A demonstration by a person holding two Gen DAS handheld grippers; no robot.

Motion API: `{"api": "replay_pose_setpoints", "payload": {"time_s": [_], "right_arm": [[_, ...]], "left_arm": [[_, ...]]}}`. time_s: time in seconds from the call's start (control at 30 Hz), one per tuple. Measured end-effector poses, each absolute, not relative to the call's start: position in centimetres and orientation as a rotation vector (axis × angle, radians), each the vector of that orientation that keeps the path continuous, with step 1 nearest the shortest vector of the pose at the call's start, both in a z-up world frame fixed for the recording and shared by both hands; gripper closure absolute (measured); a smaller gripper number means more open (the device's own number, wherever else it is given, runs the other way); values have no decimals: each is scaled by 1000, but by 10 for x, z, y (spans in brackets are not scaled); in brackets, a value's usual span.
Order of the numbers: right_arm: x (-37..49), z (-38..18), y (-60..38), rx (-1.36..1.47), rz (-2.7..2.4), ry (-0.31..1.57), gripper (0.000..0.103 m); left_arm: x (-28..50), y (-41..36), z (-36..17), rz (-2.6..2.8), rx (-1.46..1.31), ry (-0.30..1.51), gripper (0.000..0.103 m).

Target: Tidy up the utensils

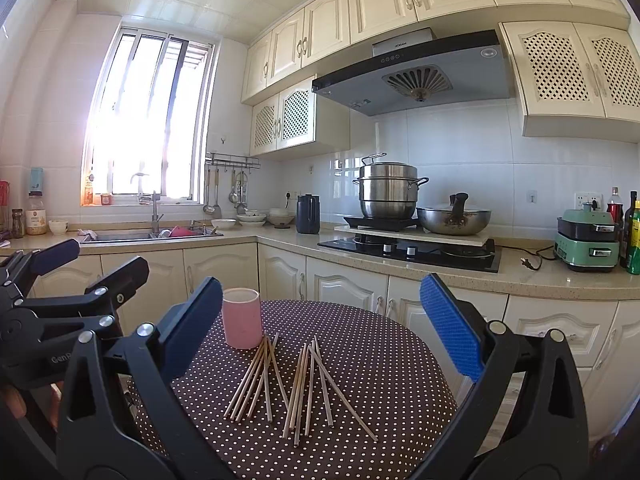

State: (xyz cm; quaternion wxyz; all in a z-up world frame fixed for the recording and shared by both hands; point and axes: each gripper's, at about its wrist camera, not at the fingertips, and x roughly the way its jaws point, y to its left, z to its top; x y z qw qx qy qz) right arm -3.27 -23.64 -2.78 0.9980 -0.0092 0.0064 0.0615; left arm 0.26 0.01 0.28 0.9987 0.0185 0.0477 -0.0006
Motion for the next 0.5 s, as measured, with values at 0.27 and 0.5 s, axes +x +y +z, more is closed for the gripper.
{"api": "replay_pose_setpoints", "payload": {"time_s": [0.27,0.5], "right_arm": [[-33,-30,-236,-19,120,13,6],[-34,-33,-233,-20,124,19,6]], "left_arm": [[2,0,2,1,40,93,4],[-2,2,0,4,42,92,4]]}}
